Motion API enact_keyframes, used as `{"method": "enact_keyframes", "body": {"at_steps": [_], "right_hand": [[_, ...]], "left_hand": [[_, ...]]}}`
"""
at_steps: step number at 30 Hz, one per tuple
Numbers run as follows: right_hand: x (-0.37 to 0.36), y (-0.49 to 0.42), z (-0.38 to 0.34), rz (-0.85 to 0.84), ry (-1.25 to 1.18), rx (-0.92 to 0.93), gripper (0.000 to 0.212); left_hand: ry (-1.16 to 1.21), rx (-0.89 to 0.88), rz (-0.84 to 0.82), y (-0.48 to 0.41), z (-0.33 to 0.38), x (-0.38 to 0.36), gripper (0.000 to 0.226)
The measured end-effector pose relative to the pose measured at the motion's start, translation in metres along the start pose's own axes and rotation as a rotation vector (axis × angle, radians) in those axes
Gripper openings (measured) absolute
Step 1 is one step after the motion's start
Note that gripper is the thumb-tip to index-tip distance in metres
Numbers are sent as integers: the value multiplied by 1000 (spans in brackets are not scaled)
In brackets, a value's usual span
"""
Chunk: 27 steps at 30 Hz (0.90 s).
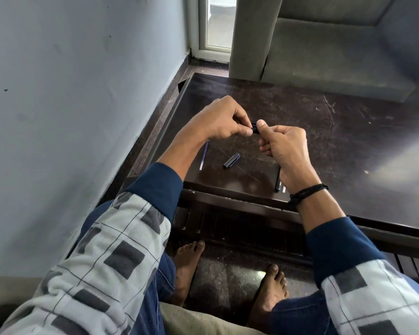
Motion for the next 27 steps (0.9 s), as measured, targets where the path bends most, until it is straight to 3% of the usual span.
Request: {"method": "enact_keyframes", "body": {"at_steps": [6, 14, 21, 27], "right_hand": [[0, -1, 1, -1, -19, -27, 39], [-3, -1, -1, -53, -36, 8, 19], [-1, 1, 0, -14, -31, -27, 34], [-2, -1, 2, -32, -63, -29, 27]], "left_hand": [[-7, 0, 3, -1, -1, 0, 12], [-11, 5, 12, -1, -1, 1, 8], [5, -15, 7, -1, 2, -2, 11], [-3, -8, 16, -1, 2, -1, 11]]}}
Point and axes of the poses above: each hand's wrist, its own y-axis away from the middle knuckle, its own x-axis out of the back of the hand, z = x × y, the point moved 4 cm from there along -y, towards the middle knuckle, and after that the axes turned 15 degrees about -z, right-handed, at the moved point
